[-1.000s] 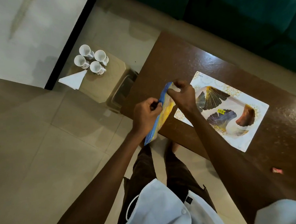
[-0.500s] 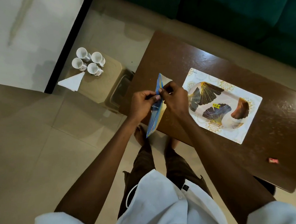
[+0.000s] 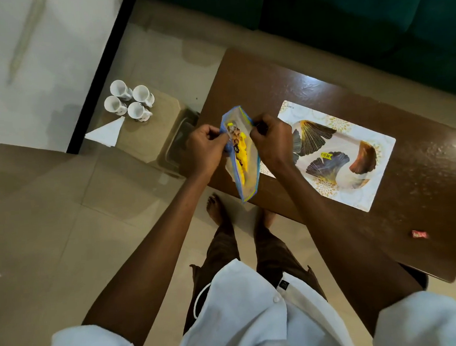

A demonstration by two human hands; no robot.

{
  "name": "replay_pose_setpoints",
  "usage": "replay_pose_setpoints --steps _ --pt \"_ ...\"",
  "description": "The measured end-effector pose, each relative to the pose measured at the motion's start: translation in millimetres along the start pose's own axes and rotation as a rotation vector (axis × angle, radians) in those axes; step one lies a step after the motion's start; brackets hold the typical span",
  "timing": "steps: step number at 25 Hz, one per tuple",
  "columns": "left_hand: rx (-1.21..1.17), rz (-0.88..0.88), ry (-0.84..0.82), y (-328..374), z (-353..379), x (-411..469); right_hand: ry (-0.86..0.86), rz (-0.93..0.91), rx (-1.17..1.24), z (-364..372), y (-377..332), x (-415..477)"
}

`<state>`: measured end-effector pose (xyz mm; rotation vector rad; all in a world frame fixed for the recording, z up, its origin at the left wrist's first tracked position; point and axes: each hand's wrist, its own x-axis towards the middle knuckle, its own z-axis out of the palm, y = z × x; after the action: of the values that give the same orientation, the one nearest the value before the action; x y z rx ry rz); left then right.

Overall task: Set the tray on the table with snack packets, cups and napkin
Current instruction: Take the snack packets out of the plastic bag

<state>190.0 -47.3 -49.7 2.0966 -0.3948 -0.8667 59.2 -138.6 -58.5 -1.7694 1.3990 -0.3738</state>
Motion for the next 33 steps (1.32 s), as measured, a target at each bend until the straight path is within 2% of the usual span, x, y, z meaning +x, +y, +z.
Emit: replay_pose_setpoints --steps 4,8,13,16,20,23,28,29,31,33 --pt "-0.056 -0.011 0.098 -1.5 -19.2 2.6 0.028 -0.041 -0.082 -17.3 11.9 3.7" --pt "0.017 0.038 0.080 4.1 -27.0 -2.0 0.033 -0.145 -0.115 -27.5 17.8 5.4" --pt "0.280 0.108 -0.004 14.4 -30.9 -5.1 0.090 -0.147 -0.125 -34.2 20.7 11.8" --pt "0.473 0.213 -0.081 21.6 -30.0 -8.4 0.106 -0.139 -0.126 -36.5 24.3 13.1" --pt "0.668 0.283 -0.088 24.2 -29.6 -11.3 0.083 -0.140 -0.106 -40.9 32.4 12.6" --pt "0.589 0.251 -0.048 28.2 -24.1 -14.8 0.080 -0.167 -0.071 -44.7 29.1 8.5" --pt "0.399 0.294 -0.068 41.8 -8.6 -27.9 0.256 -0.273 0.040 -47.8 20.7 -33.9" --pt "0.393 0.304 -0.066 44.8 -8.9 -29.7 0.217 -0.285 0.082 -41.8 17.5 -42.2" --pt "0.384 0.324 -0.073 48.9 -13.0 -31.5 0.058 -0.175 0.081 -27.6 8.6 -36.2" --pt "0.393 0.343 -0.080 50.4 -19.9 -32.9 -0.196 -0.007 -0.101 -6.8 6.6 1.0"
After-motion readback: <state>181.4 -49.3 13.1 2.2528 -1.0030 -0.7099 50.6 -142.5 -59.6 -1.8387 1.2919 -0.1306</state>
